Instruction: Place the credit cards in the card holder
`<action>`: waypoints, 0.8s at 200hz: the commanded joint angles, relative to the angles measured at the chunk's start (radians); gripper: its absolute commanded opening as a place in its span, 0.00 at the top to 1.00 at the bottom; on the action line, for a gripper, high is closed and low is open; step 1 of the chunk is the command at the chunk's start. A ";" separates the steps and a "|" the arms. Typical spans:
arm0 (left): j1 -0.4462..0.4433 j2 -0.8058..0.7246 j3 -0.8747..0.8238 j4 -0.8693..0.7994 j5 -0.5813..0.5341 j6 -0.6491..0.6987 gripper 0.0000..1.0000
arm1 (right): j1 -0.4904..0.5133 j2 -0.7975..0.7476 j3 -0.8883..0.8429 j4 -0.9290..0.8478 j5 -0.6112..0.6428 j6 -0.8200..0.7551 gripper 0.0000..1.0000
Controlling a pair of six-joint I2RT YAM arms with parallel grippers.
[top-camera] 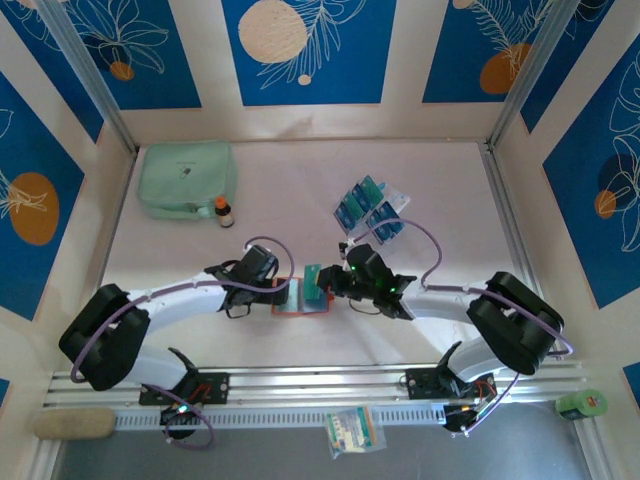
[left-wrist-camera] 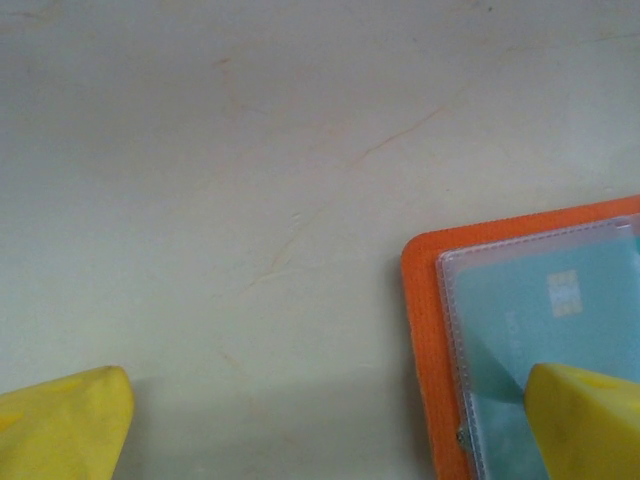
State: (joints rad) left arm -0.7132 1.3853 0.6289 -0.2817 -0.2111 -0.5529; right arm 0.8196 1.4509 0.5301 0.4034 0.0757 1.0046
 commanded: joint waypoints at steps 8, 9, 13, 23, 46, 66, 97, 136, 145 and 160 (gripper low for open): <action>-0.007 0.014 -0.011 -0.029 -0.017 -0.022 0.00 | 0.018 0.036 0.011 0.060 0.026 0.014 1.00; -0.007 0.014 -0.011 -0.029 -0.017 -0.022 0.00 | 0.018 0.037 0.011 0.061 0.026 0.014 1.00; -0.008 0.015 -0.010 -0.029 -0.017 -0.022 0.00 | 0.019 0.042 0.013 0.064 0.026 0.014 1.00; -0.007 0.017 -0.010 -0.030 -0.019 -0.024 0.00 | 0.024 0.053 0.016 0.073 0.029 0.014 1.00; -0.008 0.018 -0.014 -0.026 -0.019 -0.027 0.00 | 0.028 0.072 0.016 0.090 0.033 0.017 1.00; -0.008 0.021 -0.013 -0.023 -0.017 -0.026 0.00 | 0.032 0.084 0.015 0.099 0.038 0.020 1.00; -0.008 0.029 -0.011 -0.020 -0.013 -0.025 0.00 | 0.032 0.095 0.010 0.111 0.041 0.027 1.00; -0.008 0.030 -0.013 -0.015 -0.012 -0.026 0.00 | 0.035 0.113 0.010 0.129 0.033 0.035 1.00; -0.007 0.031 -0.012 -0.015 -0.011 -0.026 0.00 | 0.035 0.118 0.013 0.129 0.031 0.034 1.00; -0.007 0.031 -0.013 -0.014 -0.009 -0.026 0.00 | 0.034 0.127 0.014 0.135 0.027 0.037 1.00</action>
State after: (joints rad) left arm -0.7139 1.4044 0.6235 -0.2810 -0.2115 -0.5709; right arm 0.8452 1.5604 0.5304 0.5106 0.0975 1.0302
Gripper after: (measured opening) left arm 0.998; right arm 0.054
